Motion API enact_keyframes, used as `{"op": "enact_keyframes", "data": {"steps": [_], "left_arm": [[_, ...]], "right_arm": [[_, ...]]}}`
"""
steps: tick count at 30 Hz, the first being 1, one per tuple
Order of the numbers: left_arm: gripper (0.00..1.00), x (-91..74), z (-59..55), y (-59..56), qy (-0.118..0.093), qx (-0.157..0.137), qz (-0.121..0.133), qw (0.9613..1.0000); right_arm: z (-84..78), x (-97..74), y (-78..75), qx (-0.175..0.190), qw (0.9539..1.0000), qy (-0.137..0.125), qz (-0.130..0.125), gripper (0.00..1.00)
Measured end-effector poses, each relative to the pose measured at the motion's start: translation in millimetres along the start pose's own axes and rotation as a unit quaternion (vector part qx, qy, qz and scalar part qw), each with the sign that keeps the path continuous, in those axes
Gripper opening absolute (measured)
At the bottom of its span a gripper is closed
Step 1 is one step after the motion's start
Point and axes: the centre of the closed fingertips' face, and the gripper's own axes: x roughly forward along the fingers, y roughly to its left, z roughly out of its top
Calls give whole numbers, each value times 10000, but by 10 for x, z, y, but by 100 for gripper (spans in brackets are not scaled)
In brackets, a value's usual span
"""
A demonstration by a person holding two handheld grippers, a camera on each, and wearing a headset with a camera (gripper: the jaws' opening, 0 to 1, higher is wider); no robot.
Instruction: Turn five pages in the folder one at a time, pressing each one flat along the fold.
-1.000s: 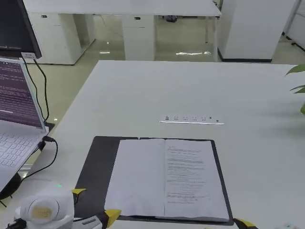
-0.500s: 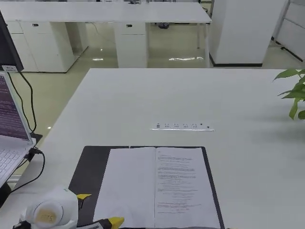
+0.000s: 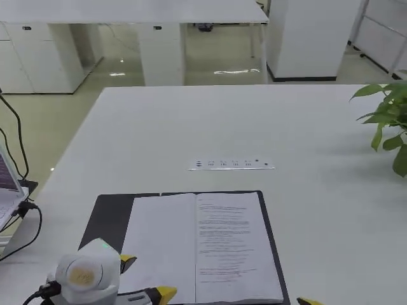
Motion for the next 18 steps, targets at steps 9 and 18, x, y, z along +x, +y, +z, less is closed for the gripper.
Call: {"op": "enact_keyframes", "data": {"steps": [9,18], "left_arm": [[63,324,81,-226,74,28,-490,9988],[63,653,115,-466,201,452,-784,9957]], "right_arm": [[-43,-23,-48,87,9999,77,-109,57],[14,-40,-87,23,9999,43,-158,57]]}}
